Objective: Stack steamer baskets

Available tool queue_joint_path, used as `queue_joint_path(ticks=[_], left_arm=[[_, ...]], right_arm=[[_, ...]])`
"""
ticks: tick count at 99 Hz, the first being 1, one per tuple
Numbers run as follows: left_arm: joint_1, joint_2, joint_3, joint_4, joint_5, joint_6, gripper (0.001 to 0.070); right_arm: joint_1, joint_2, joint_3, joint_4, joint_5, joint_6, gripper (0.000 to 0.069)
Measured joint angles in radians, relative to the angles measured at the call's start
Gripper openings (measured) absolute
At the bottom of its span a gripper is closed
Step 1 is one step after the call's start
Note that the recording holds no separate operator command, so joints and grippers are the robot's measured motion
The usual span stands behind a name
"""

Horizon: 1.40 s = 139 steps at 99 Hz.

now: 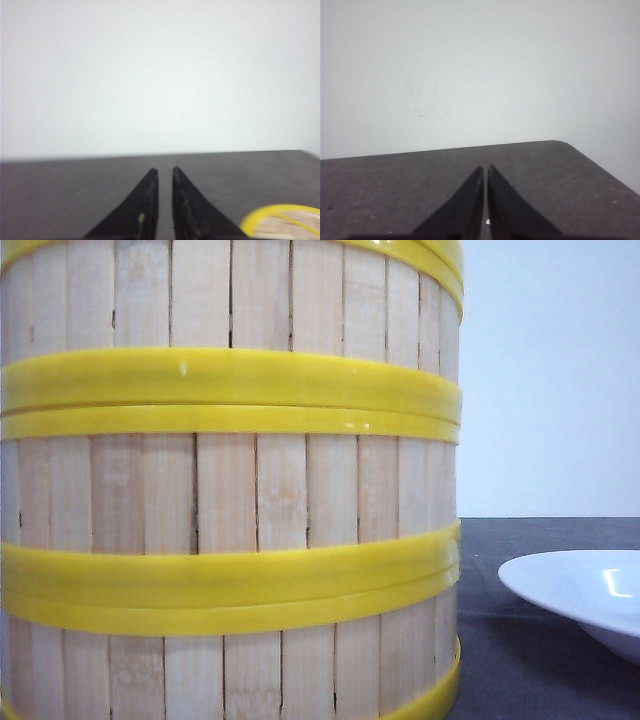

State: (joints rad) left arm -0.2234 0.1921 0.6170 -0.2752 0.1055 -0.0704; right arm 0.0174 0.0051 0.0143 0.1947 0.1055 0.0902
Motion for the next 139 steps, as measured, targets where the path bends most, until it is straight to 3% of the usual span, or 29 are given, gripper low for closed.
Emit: queue_joint_path(ticks=[6, 31, 39, 56, 83, 109, 139], left_arm=[[0.041, -0.029, -0.104, 0.079, 0.05, -0.013, 0.0025], [0.123, -0.135, -0.395, 0.199, 0.089, -0.16, 0.0025], [0.128, -0.179, -0.438, 0.267, 0.084, -0.188, 0.0025], [0.128, -0.188, -0.505, 0.333, 0.004, -0.234, 0.0025], [0.128, -0.186, -0.585, 0.426, -0.01, -0.24, 0.0025], [0.128, -0.188, -0.585, 0.407, -0.137, -0.211, 0.0025], [0.128, -0.188, -0.585, 0.414, -0.144, -0.211, 0.0025]], right_arm=[[0.0, 0.0, 0.0, 0.0, 0.0, 0.0, 0.001], [0.0, 0.0, 0.0, 0.0, 0.0, 0.0, 0.001], [0.0, 0.0, 0.0, 0.0, 0.0, 0.0, 0.001], [0.0, 0.0, 0.0, 0.001, 0.001, 0.0, 0.001], [0.0, 0.0, 0.0, 0.004, 0.0, 0.0, 0.001], [0.0, 0.0, 0.0, 0.004, 0.0, 0.0, 0.001], [0.0, 0.0, 0.0, 0.004, 0.0, 0.0, 0.001]])
